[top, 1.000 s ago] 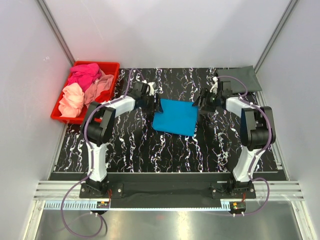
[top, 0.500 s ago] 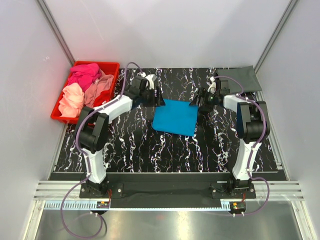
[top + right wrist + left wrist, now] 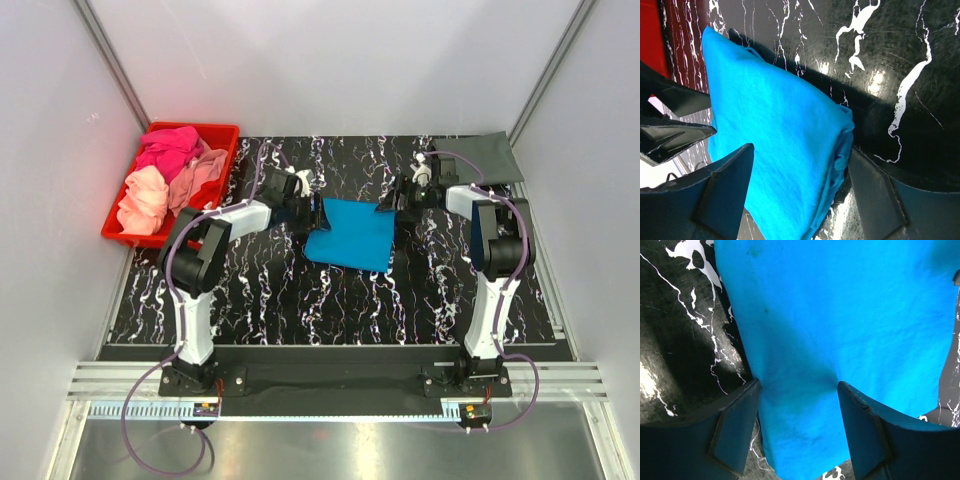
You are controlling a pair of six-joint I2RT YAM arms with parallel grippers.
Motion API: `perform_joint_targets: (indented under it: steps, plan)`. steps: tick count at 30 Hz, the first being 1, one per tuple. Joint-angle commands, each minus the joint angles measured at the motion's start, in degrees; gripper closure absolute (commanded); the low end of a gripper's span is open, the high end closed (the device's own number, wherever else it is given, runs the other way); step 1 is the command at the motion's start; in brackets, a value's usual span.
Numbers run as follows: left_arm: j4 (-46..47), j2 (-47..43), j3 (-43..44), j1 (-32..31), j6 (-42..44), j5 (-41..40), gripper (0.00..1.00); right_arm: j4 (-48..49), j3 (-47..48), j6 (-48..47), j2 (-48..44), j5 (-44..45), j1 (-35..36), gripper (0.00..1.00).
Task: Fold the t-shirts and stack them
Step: Neatly place the folded tshirt to the corner
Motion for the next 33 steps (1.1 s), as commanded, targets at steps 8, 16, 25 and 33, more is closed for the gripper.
perform_joint_targets:
  steps: [8, 16, 25, 33]
  plan:
    - [2.74, 1.17, -0.89, -0.01, 1.20, 1.31, 0.30, -3.36, 0.36, 0.17, 2.98, 0.67, -0.45, 0.41]
    - [0.47, -4.09, -0.02, 0.17, -0.47, 3.42, 0.31, -1.78, -0.61, -3.78, -2.10, 6.72, -0.54, 1.00]
    - [-26.43, -23.86, 7.65, 0.69, 7.08, -2.91, 0.28, -4.68, 3.61, -14.42, -9.58, 19.29, -0.54, 1.00]
    - [-21.88, -34.33, -2.46, 0.61, 8.94, -3.62, 0.28, -3.71, 6.60, -24.59, -13.01, 27.56, -0.54, 1.00]
